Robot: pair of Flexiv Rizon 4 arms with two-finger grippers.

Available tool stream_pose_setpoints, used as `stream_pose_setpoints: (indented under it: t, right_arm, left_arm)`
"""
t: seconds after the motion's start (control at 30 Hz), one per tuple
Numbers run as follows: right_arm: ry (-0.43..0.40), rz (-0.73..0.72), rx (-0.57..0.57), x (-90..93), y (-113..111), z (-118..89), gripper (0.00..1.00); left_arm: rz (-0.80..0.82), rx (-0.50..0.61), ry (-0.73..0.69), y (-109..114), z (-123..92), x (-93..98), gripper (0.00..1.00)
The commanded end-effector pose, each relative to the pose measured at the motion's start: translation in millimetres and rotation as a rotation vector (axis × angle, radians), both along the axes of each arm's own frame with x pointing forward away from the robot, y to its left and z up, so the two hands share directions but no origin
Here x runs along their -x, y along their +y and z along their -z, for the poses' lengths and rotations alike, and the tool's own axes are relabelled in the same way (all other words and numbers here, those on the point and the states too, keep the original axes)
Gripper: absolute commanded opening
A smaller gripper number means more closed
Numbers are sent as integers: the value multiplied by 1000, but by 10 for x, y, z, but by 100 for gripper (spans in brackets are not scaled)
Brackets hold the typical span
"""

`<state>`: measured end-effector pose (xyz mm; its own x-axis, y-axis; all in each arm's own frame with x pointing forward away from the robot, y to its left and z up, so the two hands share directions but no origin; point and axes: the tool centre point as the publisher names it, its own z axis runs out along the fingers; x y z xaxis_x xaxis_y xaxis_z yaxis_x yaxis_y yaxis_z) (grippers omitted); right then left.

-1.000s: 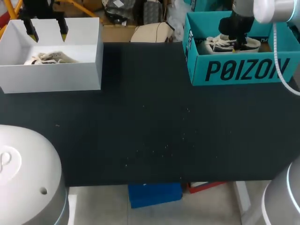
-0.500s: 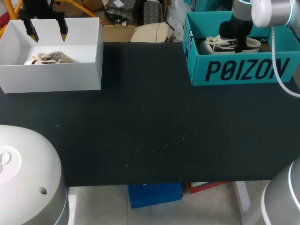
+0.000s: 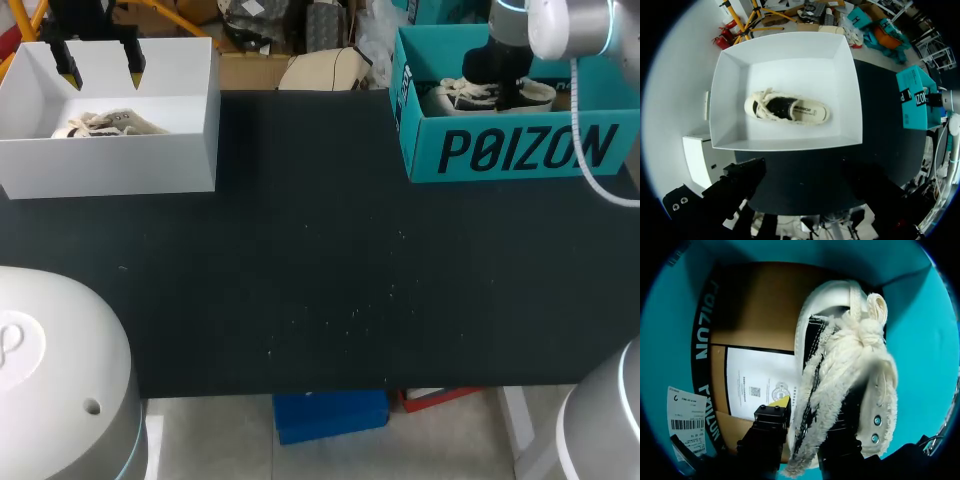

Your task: Take the shoe out of the shoebox, open the shoe tongue, remove and reinsert the insole, then place the shoe into the shoebox

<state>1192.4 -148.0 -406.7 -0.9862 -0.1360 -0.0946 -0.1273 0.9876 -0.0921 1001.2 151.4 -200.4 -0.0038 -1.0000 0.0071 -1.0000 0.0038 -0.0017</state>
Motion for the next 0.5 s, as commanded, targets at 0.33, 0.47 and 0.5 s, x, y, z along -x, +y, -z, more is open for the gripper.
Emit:
stream_pose_setpoints:
  t: [0.33, 0.47, 0.5]
  right_arm:
    - [-17, 30, 23, -33, -65, -152, 0]
    - [-39, 40, 35, 5, -93, -340, 0]
    - [-42, 39, 37, 25, -93, -382, 0]
  left_arm:
    - [-2, -4, 1, -7, -4, 4, 100]
    - [-2, -4, 1, -7, -4, 4, 100]
    - [-2, -4, 1, -7, -4, 4, 100]
